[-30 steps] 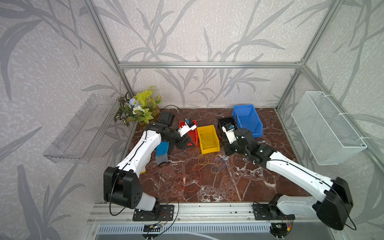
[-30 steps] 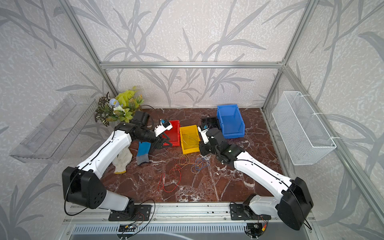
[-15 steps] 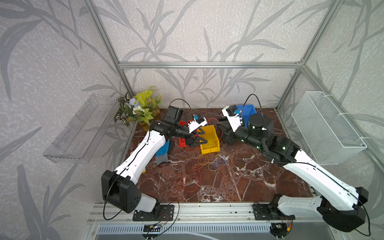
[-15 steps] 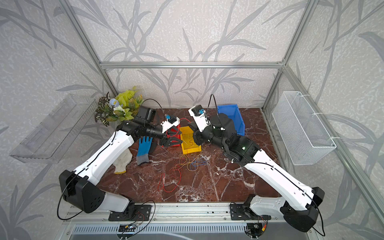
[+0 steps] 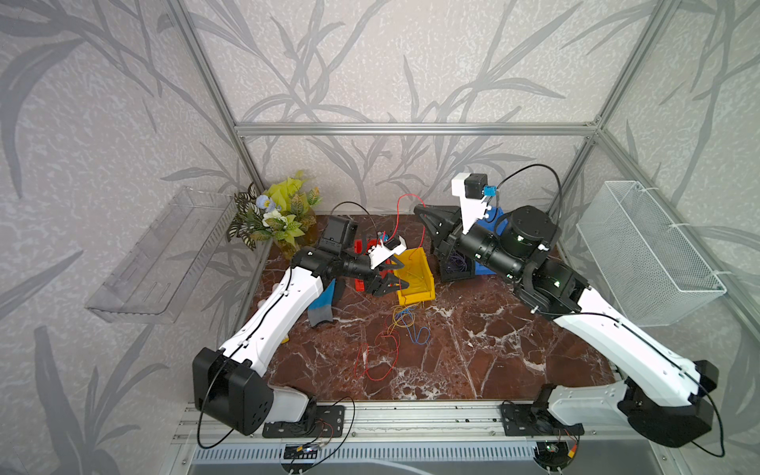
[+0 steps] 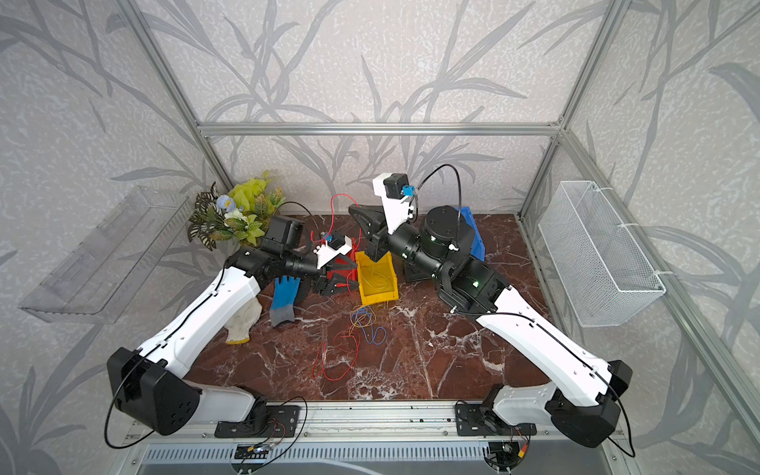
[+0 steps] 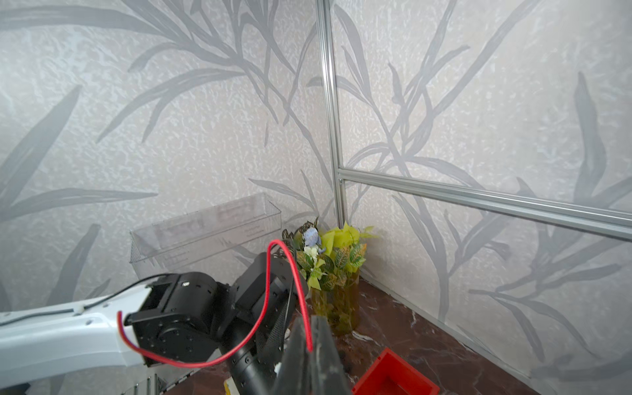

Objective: Untangle and sort cables by color
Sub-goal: Untie the cable, then place the cable in the bin.

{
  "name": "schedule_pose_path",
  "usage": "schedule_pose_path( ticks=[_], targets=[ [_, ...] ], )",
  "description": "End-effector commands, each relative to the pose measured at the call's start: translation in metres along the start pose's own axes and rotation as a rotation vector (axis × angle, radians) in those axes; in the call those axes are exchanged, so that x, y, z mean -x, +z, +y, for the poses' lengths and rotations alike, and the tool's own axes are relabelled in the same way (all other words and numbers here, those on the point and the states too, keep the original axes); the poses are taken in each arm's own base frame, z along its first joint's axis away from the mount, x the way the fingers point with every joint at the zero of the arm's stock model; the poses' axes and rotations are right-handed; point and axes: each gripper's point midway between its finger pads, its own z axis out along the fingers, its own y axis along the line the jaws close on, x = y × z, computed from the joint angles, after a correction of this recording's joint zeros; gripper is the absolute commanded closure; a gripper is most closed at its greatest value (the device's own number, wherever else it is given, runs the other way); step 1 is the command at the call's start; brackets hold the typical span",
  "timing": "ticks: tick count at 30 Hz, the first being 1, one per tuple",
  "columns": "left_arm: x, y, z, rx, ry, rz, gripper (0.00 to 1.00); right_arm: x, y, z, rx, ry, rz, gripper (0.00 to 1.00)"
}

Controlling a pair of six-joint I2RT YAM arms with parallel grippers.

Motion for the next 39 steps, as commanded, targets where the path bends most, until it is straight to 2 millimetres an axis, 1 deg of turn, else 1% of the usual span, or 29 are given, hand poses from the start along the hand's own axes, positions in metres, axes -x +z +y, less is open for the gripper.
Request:
schedule_pose_path(
  ticks=[1,3,6,8,11,15,16,19,21,23,24,26,30,35,36,37,39],
  targets=[
    [0.005,0.002,-0.013,-0.08,0.002,-0.063,0.33,0.017,0.009,0.007,0.039,0.056,-0.092,1.0],
    [0.003,0.004,-0.023,-0.135,-0.001,-0.087,0.34,0.009,0.013,0.004,0.032,0.067,-0.081,1.0],
    [-0.004,0.003,-0.034,-0.174,0.028,-0.091,0.34,-0.002,0.013,-0.002,0.001,0.072,-0.063,1.0],
    [-0.009,0.002,-0.035,-0.155,0.042,-0.072,0.34,-0.008,0.01,-0.007,-0.021,0.066,-0.05,1.0],
    [-0.016,-0.002,-0.03,-0.118,0.047,-0.042,0.33,-0.02,0.005,-0.015,-0.067,0.055,-0.021,1.0],
    [-0.021,-0.013,-0.025,-0.078,0.041,-0.027,0.33,-0.035,0.003,-0.023,-0.104,0.045,0.006,1.0],
    [-0.023,-0.016,-0.02,-0.052,0.036,-0.018,0.33,-0.038,0.003,-0.024,-0.109,0.04,0.01,1.0],
    [-0.04,-0.026,0.007,0.105,0.007,0.072,0.33,-0.055,0.011,-0.035,-0.15,0.022,0.037,1.0],
    [-0.057,-0.037,0.037,0.283,-0.056,0.149,0.34,-0.072,0.024,-0.042,-0.168,0.013,0.061,1.0],
    [-0.075,-0.051,0.064,0.457,-0.102,0.211,0.31,-0.083,0.038,-0.048,-0.182,0.023,0.065,1.0],
    [-0.087,-0.057,0.076,0.537,-0.121,0.251,0.29,-0.087,0.046,-0.052,-0.187,0.034,0.061,1.0],
    [-0.106,-0.068,0.091,0.647,-0.16,0.316,0.26,-0.091,0.06,-0.059,-0.199,0.054,0.046,1.0],
    [-0.148,-0.082,0.106,0.744,-0.222,0.439,0.25,-0.099,0.084,-0.079,-0.23,0.085,0.013,1.0],
    [-0.202,-0.102,0.126,0.893,-0.297,0.582,0.23,-0.108,0.108,-0.093,-0.206,0.143,-0.001,1.0],
    [-0.214,-0.109,0.13,0.93,-0.321,0.617,0.23,-0.112,0.112,-0.096,-0.21,0.147,0.003,1.0],
    [-0.223,-0.113,0.133,0.955,-0.346,0.64,0.23,-0.121,0.118,-0.1,-0.216,0.152,0.018,1.0],
    [-0.243,-0.123,0.137,0.985,-0.417,0.681,0.23,-0.131,0.126,-0.107,-0.221,0.16,0.035,1.0]
  ],
)
